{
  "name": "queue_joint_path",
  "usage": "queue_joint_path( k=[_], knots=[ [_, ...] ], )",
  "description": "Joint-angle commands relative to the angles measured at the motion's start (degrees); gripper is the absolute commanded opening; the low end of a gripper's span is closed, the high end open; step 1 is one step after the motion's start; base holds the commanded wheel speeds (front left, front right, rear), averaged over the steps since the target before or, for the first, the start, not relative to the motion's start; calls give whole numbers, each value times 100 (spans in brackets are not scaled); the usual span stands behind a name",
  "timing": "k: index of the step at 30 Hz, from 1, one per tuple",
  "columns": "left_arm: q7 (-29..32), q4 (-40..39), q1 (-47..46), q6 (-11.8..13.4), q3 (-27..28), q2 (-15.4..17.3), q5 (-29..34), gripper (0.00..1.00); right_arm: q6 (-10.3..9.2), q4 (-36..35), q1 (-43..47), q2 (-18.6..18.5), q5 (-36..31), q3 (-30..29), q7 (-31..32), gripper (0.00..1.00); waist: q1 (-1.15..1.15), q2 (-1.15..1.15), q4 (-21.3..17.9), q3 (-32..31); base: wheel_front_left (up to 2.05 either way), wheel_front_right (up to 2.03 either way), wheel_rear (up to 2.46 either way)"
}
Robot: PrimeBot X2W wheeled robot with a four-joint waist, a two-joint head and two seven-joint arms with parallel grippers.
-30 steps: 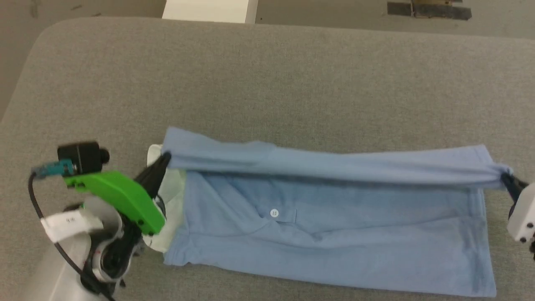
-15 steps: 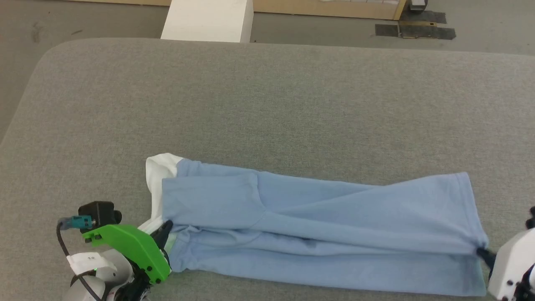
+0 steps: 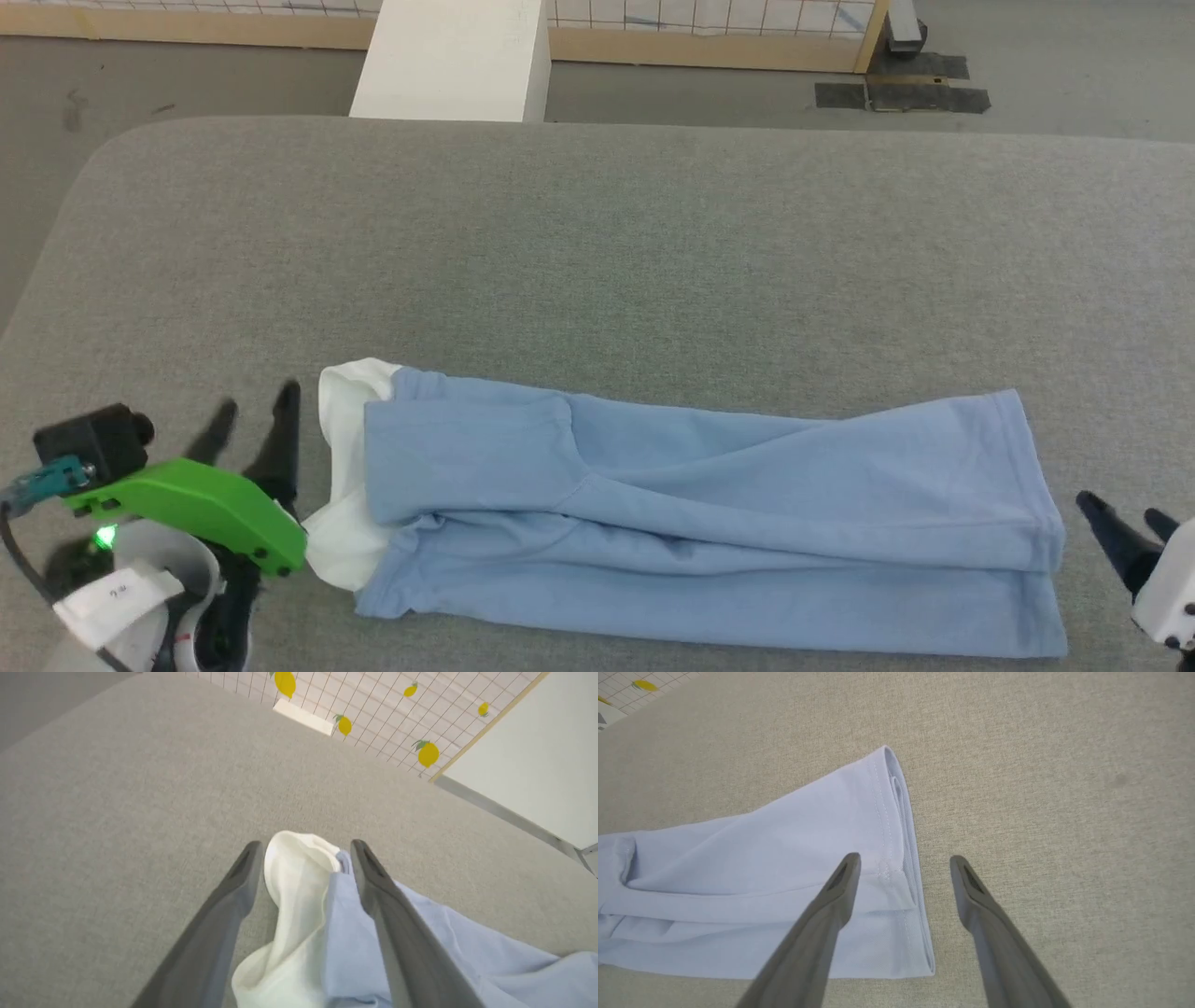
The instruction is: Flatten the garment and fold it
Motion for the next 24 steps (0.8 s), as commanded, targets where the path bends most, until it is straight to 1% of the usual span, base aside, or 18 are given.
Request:
queue_joint_path(
  k=[1, 4, 6, 8, 11, 14, 18, 19, 20, 22, 24],
  knots=[
    [-246, -7, -104, -106, -26, 103, 268, 100, -9, 47, -118, -85, -172, 49, -24, 100, 0, 0, -27, 35, 0, 0, 0],
    [-1223, 57, -248, -268, 53, 65, 758, 100, -9, 319, -294, -194, -462, 195, -45, 100, 0, 0, -37, 129, 0, 0, 0],
    [-1785, 173, -310, -333, 27, 52, 1108, 100, -9, 544, -412, -243, -588, 333, -63, 100, 0, 0, -32, 198, 0, 0, 0],
    [-2063, 275, -357, -369, -11, 17, 1424, 100, -9, 780, -493, -298, -699, 499, -60, 100, 0, 0, -14, 255, 0, 0, 0],
    [-2200, 336, -392, -407, 16, -135, 1754, 100, -9, 1132, -577, -342, -762, 694, -45, 100, 0, 0, 23, 332, 0, 0, 0],
    [-2225, 394, -349, -439, 129, -356, 1874, 100, -9, 1495, -602, -423, -782, 892, -38, 100, 0, 0, 71, 406, 0, 0, 0],
    [-2228, 395, -279, -537, 408, -616, 1992, 100, -9, 1850, -658, -514, -647, 1099, 2, 100, 0, 0, 91, 438, 0, 0, 0],
    [-2229, 420, -245, -572, 472, -671, 2008, 100, -9, 1898, -695, -535, -574, 1111, -19, 26, 0, 0, 96, 443, 0, 0, 0],
    [-2229, 441, -226, -603, 513, -704, 2028, 100, -9, 1932, -731, -559, -529, 1103, -47, 0, 0, 0, 98, 445, 0, 0, 0],
    [-2229, 466, -193, -671, 601, -765, 2084, 100, -9, 2004, -790, -662, -447, 1100, -41, 0, 0, 0, 93, 441, 0, 0, 0],
    [-2230, 488, -162, -730, 668, -824, 2121, 100, -9, 2046, -876, -771, -386, 966, -83, 0, 0, 0, 93, 439, 0, 0, 0]
  ],
)
